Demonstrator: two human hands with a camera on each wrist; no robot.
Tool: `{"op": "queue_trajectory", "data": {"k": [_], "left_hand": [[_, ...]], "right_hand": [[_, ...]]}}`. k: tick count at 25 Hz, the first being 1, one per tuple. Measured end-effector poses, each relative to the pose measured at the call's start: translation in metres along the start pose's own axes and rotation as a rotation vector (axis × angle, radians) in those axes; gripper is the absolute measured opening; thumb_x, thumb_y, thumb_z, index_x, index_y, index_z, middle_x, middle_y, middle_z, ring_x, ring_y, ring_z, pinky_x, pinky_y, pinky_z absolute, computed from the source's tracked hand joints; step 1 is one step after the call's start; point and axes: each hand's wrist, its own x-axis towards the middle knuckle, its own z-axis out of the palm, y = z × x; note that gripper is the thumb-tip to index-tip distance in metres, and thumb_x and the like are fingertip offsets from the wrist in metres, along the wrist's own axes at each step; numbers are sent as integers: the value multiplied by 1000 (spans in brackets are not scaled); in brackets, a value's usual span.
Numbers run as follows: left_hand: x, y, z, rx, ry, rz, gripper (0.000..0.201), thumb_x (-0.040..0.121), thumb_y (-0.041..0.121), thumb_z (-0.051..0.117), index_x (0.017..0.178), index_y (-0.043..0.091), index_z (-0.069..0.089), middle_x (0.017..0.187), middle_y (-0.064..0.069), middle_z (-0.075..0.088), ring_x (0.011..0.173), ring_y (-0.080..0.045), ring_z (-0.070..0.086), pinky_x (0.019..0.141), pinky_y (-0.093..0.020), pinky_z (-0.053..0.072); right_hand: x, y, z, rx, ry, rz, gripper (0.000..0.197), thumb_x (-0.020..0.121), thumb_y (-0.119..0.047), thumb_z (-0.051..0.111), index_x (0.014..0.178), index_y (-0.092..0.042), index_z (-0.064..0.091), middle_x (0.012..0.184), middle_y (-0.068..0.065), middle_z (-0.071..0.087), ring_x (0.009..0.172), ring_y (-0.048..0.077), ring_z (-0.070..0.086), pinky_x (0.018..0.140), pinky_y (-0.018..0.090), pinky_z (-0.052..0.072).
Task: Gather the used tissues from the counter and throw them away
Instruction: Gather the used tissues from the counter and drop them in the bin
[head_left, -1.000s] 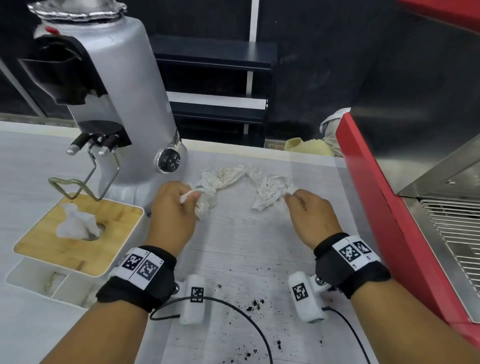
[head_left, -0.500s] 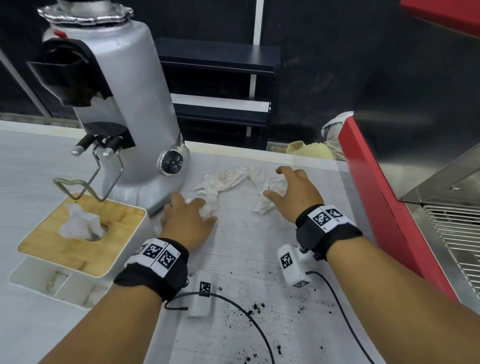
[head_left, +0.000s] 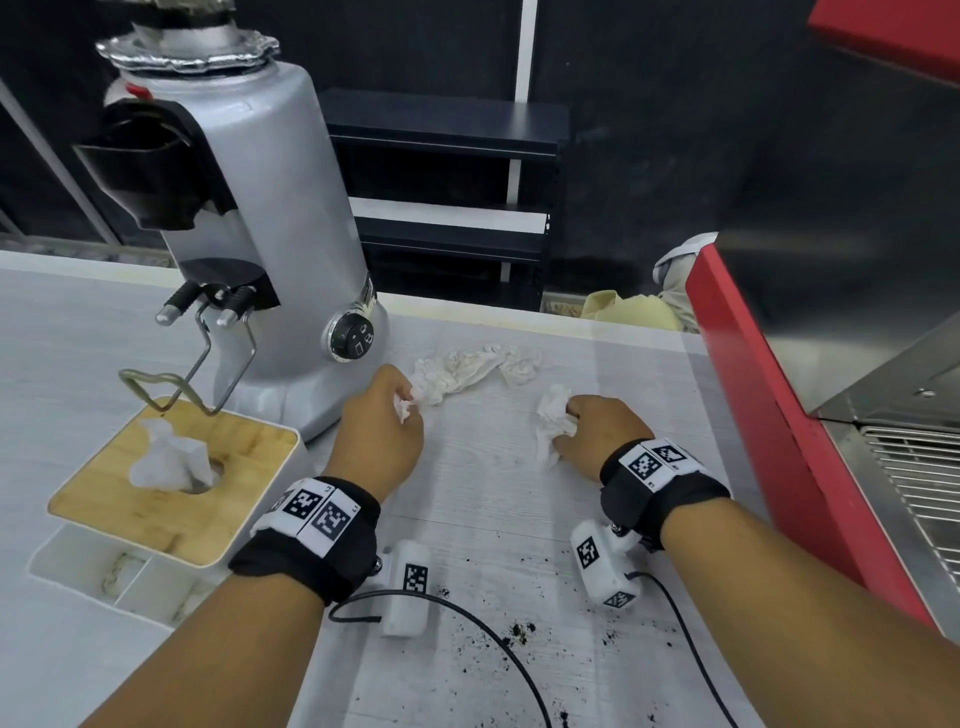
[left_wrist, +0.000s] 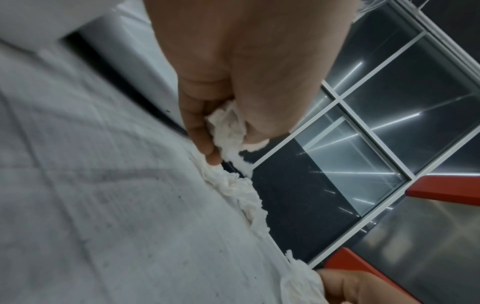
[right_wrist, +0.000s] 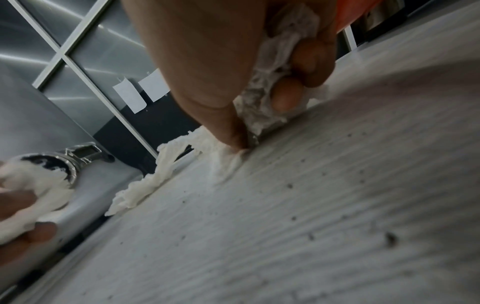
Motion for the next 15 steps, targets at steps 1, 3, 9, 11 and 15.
{"op": "queue_trajectory", "data": {"k": [1,3,9,11,15], "left_hand": [[2,2,1,1,-8,24,16,88,3,46,95,17,46,67,-6,51,52,-16,45,42,-24,32],[10,4,5,1,-4,82,32,86,-5,39,105,20,45,78,-7,49,59,-18,44,48,-25,33],[49,12,31,184,-135,-48,51,88,34,46,136,43,31,134,-16,27,118,-39,41,105,-44,39],[57,15,37,383,-236,-42,62,86,45,48,142,45,22,140,-15,21,127,-39,28,105,-46,34],[66,12,49,671,-395,-66,52,88,54,39,138,42,30,141,-13,26,127,-38,30,102,-50,33]], "right_hand": [[-5,-1,-2,28,7,10,10,88,-22,55,80,-23,49,81,-3,57,80,22,60,60,29,46],[-14,-3,-6,146,56,20,3,87,-18,50,85,-18,49,80,2,59,76,26,60,59,32,45],[-25,-9,-17,452,188,18,29,91,-23,44,82,1,58,76,11,65,77,31,60,70,37,48],[-24,-12,-18,529,204,43,48,93,-40,48,68,0,46,63,4,51,64,23,50,60,34,39],[-6,-10,-14,411,280,35,40,90,-32,61,61,-11,46,63,4,52,60,20,53,61,30,48]]}}
